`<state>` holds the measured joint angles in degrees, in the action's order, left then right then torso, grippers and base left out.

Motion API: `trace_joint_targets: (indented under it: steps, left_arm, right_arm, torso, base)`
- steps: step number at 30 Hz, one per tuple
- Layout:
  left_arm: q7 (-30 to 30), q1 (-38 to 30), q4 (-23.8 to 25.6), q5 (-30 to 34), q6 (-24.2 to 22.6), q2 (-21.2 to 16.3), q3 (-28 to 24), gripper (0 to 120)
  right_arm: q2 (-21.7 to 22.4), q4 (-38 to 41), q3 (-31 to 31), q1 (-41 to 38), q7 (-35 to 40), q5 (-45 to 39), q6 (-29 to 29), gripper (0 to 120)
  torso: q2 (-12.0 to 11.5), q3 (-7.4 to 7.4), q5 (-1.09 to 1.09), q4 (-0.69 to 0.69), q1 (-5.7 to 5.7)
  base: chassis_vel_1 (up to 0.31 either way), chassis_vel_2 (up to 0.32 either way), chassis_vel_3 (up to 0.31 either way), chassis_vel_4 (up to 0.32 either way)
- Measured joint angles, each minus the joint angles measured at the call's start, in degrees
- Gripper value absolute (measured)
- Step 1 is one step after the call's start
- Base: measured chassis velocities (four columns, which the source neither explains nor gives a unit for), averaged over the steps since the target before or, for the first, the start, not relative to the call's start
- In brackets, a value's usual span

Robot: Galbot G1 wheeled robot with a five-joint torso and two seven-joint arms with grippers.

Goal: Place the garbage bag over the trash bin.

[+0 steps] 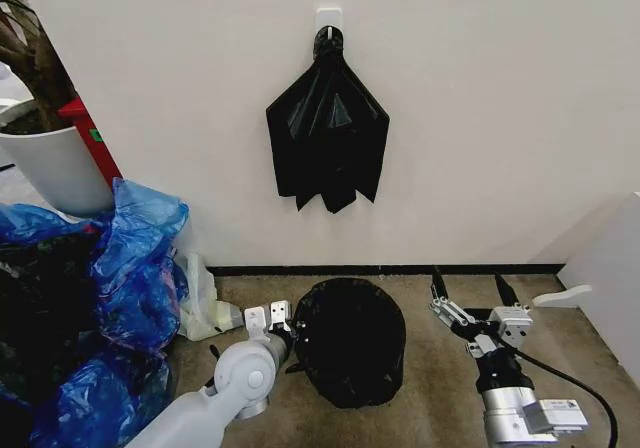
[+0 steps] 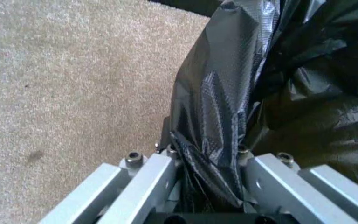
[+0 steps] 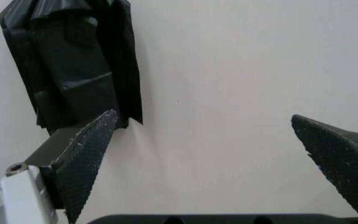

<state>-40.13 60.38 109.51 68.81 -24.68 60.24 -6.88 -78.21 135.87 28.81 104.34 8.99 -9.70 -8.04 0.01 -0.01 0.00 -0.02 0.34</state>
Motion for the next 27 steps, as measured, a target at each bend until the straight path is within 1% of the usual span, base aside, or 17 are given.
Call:
trace_joint_targets:
  steps: [1,3,6,7,8,9,10,12,14,15,17,19,20,21,24,27]
  left_arm:
    - [0.00,0.04,0.03,-0.08,-0.02,0.01,-0.02,15]
    - [0.02,0.08,0.05,-0.14,-0.04,0.01,-0.02,17]
    - [0.69,0.62,0.64,-1.76,-0.12,-0.40,-0.12,34]
    - [0.69,0.73,0.79,-1.96,-0.13,-0.52,-0.13,35]
    - [0.56,0.99,1.30,-2.24,-0.24,-0.84,-0.16,41]
    - [0.31,1.18,1.80,-2.32,-0.26,-1.16,-0.17,45]
    - [0.31,1.18,1.80,-2.32,-0.26,-1.16,-0.17,45]
    - [-0.13,1.39,2.62,-2.35,-0.26,-1.66,-0.07,55]
    - [-0.21,1.46,3.17,-2.35,-0.20,-2.07,0.15,62]
    - [-0.19,1.49,3.58,-2.35,-0.05,-2.36,0.43,69]
    - [-0.04,1.51,3.76,-2.35,0.10,-2.49,0.59,70]
    - [1.14,1.65,4.15,-2.36,0.83,-2.83,1.15,81]
    - [1.55,1.73,4.31,-2.38,0.98,-2.93,1.38,82]
    - [1.82,1.85,4.55,-2.38,1.04,-3.05,1.60,88]
    - [1.96,2.46,5.73,-2.35,1.12,-3.50,2.23,98]
    - [1.97,2.97,6.64,-2.27,1.17,-3.79,2.80,100]
  right_arm:
    - [0.00,0.05,-0.01,0.01,0.06,0.02,0.00,100]
    - [0.00,0.08,-0.02,0.01,0.10,0.03,0.00,100]
    - [0.05,0.37,-0.03,-0.02,0.35,0.03,0.01,100]
    - [0.07,0.43,-0.05,-0.02,0.38,0.03,0.02,100]
    - [0.08,0.52,-0.09,-0.03,0.45,0.03,0.04,100]
    - [0.08,0.53,-0.12,-0.05,0.50,0.03,0.06,100]
    - [0.08,0.53,-0.12,-0.05,0.50,0.03,0.06,100]
    - [0.07,0.54,-0.23,-0.09,0.52,0.02,0.07,100]
    - [0.00,0.54,-0.39,-0.14,0.54,0.02,0.08,100]
    - [-0.08,0.55,-0.60,-0.19,0.55,0.03,0.09,100]
    - [-0.12,0.55,-0.70,-0.21,0.55,0.04,0.09,100]
    - [-0.23,0.55,-1.01,-0.24,0.58,0.19,0.10,100]
    - [-0.25,0.54,-1.12,-0.24,0.59,0.29,0.09,100]
    - [-0.25,0.55,-1.23,-0.24,0.60,0.40,0.09,100]
    - [-0.23,0.76,-1.42,-0.27,0.70,0.55,0.13,100]
    - [-0.20,0.87,-1.51,-0.38,0.78,0.60,0.21,100]
  torso:
    - [0.00,0.00,0.00,0.00,0.00]
    - [0.00,0.00,0.00,0.00,0.00]
    - [0.00,0.01,-0.01,-0.01,0.00]
    - [0.00,0.01,-0.01,-0.01,0.00]
    - [0.00,0.01,-0.02,0.00,0.00]
    - [0.00,0.01,-0.02,0.00,0.00]
    - [0.00,0.01,-0.02,0.00,0.00]
    - [0.00,0.01,-0.01,-0.01,0.00]
    - [0.00,0.01,-0.02,0.00,0.00]
    - [0.00,0.01,-0.01,0.00,0.00]
    - [0.00,0.01,-0.01,0.00,0.00]
    - [0.00,0.01,-0.01,0.00,0.00]
    - [0.00,0.01,-0.01,0.00,0.00]
    - [0.00,0.01,-0.01,0.00,0.00]
    - [0.00,0.01,-0.01,0.00,0.00]
    - [0.00,0.01,-0.01,0.00,0.00]
  base:
    - [0.000,0.000,0.000,0.000]
    - [0.000,0.000,0.000,0.000]
    - [0.000,0.000,0.000,0.000]
    - [0.000,0.000,0.000,0.000]
    - [0.000,0.000,0.000,0.000]
    - [0.000,0.000,0.000,0.000]
    - [0.000,0.000,0.000,0.000]
    - [0.000,0.000,0.000,0.000]
    - [0.000,0.000,0.000,0.000]
    - [0.000,0.000,0.000,0.000]
    - [0.000,0.000,0.000,0.000]
    - [0.000,0.000,0.000,0.000]
    - [0.000,0.000,0.000,0.000]
    - [0.000,0.000,0.000,0.000]
    - [0.000,0.000,0.000,0.000]
    - [0.000,0.000,0.000,0.000]
